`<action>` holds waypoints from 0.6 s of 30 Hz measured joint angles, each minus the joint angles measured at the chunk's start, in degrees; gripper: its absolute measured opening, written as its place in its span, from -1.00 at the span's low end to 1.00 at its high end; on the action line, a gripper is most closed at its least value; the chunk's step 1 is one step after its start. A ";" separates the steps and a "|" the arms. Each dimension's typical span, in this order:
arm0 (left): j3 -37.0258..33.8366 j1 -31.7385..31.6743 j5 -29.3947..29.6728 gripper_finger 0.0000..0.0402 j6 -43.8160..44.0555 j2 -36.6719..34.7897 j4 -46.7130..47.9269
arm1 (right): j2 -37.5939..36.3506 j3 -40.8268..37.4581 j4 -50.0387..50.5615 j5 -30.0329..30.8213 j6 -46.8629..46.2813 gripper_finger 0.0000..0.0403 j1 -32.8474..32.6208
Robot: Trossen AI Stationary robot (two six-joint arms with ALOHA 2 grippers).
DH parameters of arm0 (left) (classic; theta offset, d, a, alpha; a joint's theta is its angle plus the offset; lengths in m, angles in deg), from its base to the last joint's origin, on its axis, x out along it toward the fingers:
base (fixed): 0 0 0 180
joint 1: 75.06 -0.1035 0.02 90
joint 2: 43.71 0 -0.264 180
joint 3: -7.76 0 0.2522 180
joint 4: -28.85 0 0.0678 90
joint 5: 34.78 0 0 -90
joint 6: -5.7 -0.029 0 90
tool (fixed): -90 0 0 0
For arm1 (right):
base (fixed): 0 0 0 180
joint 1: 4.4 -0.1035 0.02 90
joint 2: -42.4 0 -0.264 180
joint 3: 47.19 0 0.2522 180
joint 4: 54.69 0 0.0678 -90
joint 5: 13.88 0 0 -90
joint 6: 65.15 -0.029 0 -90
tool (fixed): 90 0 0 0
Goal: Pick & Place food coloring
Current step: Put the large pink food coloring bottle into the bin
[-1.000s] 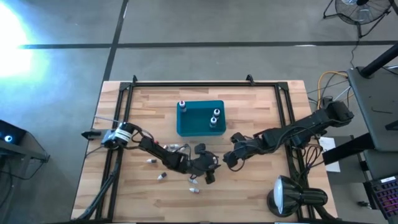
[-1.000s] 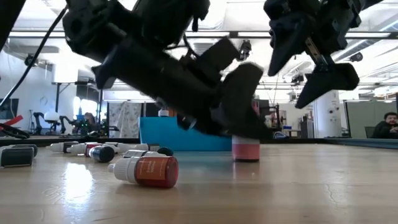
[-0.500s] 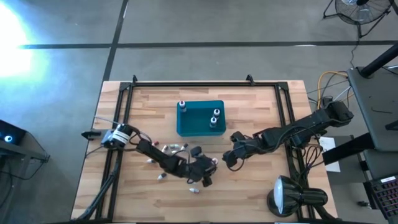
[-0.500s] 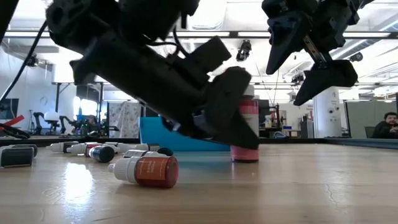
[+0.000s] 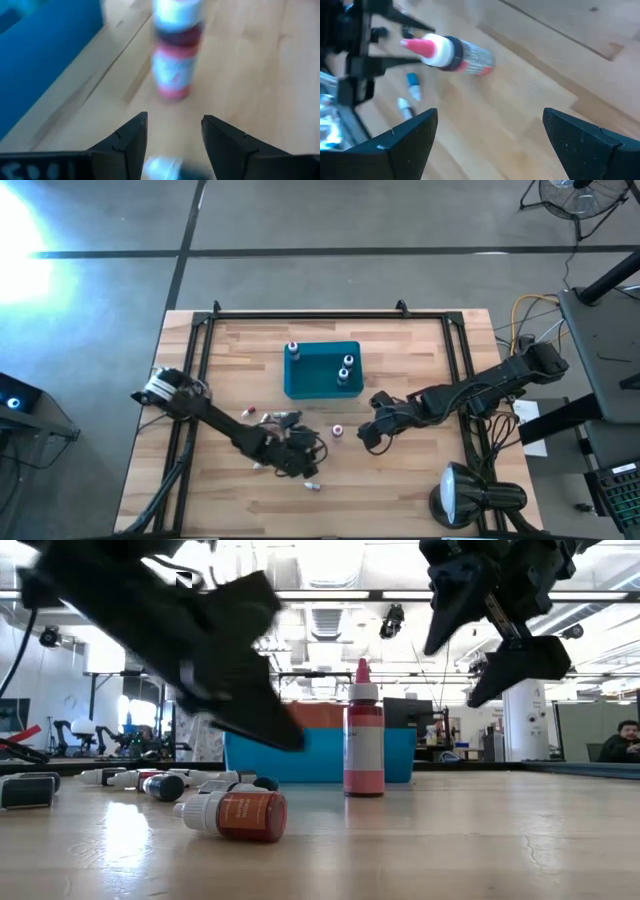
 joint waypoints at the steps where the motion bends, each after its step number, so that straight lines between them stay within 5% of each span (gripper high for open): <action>1: -0.91 0.60 0.44 -0.19 1.78 -1.65 1.97 | 0.00 0.02 -0.93 0.01 0.22 0.77 0.00; 9: -8.56 5.87 3.37 -0.19 17.36 -18.07 8.92 | 7.62 7.73 -1.85 1.86 12.93 0.77 0.96; 18: -16.07 11.02 5.43 -0.19 26.48 -33.23 12.83 | 17.60 22.87 13.93 6.38 26.86 0.76 -1.21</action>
